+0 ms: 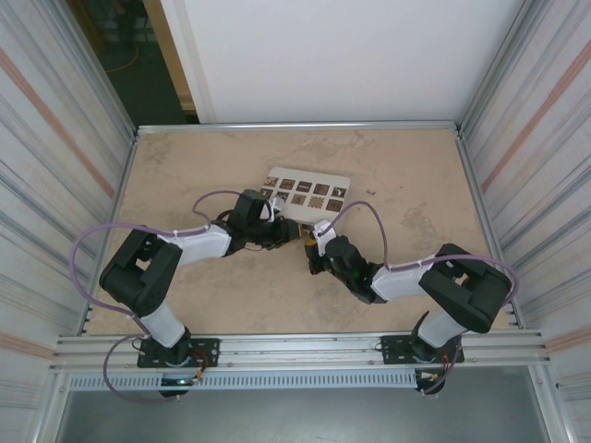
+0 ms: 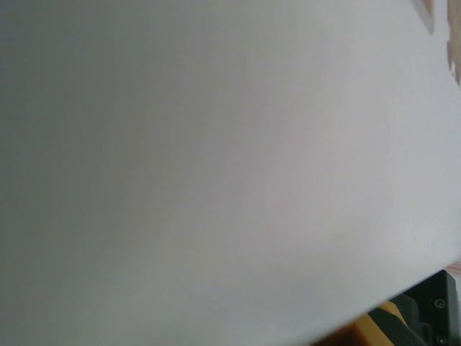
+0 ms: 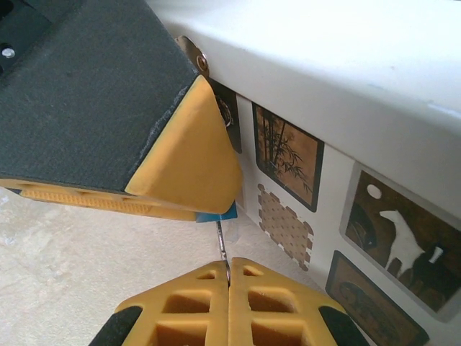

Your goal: Unlock the padlock with the key

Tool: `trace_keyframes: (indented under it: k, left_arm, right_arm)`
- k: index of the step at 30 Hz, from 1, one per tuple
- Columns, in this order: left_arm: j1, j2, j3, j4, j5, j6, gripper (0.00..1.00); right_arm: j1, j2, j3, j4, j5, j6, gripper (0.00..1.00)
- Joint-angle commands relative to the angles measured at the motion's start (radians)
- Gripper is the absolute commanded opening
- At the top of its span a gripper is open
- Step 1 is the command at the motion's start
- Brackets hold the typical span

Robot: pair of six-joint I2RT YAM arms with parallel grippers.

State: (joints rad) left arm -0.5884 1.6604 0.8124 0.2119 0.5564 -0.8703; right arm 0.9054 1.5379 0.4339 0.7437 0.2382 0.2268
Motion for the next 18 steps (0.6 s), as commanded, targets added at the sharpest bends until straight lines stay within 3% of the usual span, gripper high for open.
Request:
trace_keyframes:
  k: [1,18]
  left_arm:
    - [-0.014,-0.017,0.032,0.026,0.092,-0.029,0.05]
    - [-0.017,-0.022,0.034,0.003,0.125,-0.033,0.05]
  right_arm:
    - [-0.021,0.013,0.034,0.126,-0.003,-0.007,0.0]
    - [-0.082,0.036,0.097,0.131,-0.073,-0.095,0.0]
